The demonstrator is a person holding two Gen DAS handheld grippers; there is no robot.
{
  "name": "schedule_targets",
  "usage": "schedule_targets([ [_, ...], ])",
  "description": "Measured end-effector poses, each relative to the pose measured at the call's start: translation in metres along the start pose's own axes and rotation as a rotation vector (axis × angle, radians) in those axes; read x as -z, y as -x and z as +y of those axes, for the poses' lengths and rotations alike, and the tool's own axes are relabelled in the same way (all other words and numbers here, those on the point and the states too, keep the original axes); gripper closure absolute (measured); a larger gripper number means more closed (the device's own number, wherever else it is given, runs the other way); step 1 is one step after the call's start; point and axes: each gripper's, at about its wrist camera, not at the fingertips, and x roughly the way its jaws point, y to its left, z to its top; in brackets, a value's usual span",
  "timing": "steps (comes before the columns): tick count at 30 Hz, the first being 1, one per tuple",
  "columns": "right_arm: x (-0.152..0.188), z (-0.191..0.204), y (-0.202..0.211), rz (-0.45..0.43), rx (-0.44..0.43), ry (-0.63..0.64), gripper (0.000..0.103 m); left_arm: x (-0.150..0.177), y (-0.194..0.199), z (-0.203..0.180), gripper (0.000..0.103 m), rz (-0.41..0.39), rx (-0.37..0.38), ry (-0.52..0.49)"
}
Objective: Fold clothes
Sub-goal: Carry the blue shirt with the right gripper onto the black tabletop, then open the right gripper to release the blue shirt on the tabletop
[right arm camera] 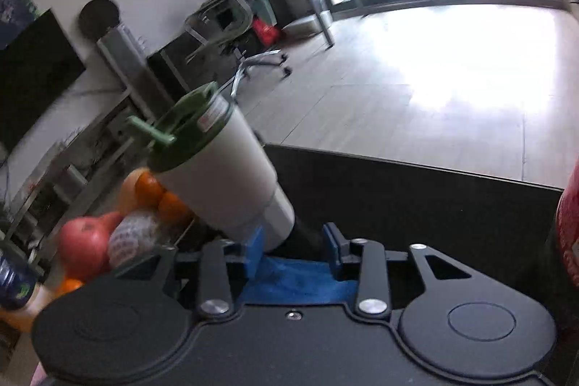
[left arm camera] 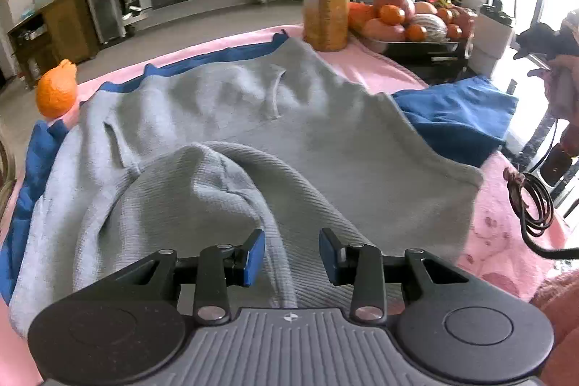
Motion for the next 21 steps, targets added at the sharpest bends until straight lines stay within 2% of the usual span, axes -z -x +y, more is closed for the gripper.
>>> schedule_targets([
  [2,-0.001,0.001,0.009,0.017,-0.008,0.027,0.067,0.000,0.003,-0.003,0.067,-0.007,0.010,-0.009],
  [4,0.001,0.003,0.005,0.074,-0.040,0.041,0.072,-0.001,0.004,-0.005,0.067,-0.009,0.014,-0.015],
  [5,0.003,0.004,0.001,0.125,-0.058,0.050,0.076,-0.001,0.003,-0.005,0.067,-0.008,0.014,-0.015],
  [7,0.012,0.009,-0.016,0.303,-0.080,0.083,0.084,0.000,0.000,-0.005,0.067,0.002,0.013,-0.012],
  [8,0.018,0.012,-0.022,0.361,-0.084,0.101,0.084,0.000,-0.002,-0.005,0.067,0.008,0.013,-0.009],
  [12,0.031,0.022,-0.034,0.469,-0.086,0.145,0.084,0.000,-0.006,-0.004,0.067,0.024,0.015,-0.004],
  [13,0.033,0.023,-0.036,0.471,-0.076,0.142,0.090,0.000,-0.007,-0.004,0.067,0.026,0.014,-0.002],
  [15,0.033,0.026,-0.036,0.435,-0.055,0.146,0.095,0.000,-0.008,-0.002,0.067,0.031,0.012,0.004],
  [16,0.033,0.027,-0.037,0.411,-0.040,0.151,0.103,0.000,-0.008,-0.001,0.067,0.033,0.009,0.005],
  [19,0.033,0.024,-0.039,0.324,-0.003,0.176,0.103,0.002,-0.005,0.001,0.067,0.032,0.003,0.004],
  [21,0.031,0.026,-0.036,0.309,0.012,0.182,0.103,0.003,-0.002,0.004,0.067,0.030,0.002,0.003],
])
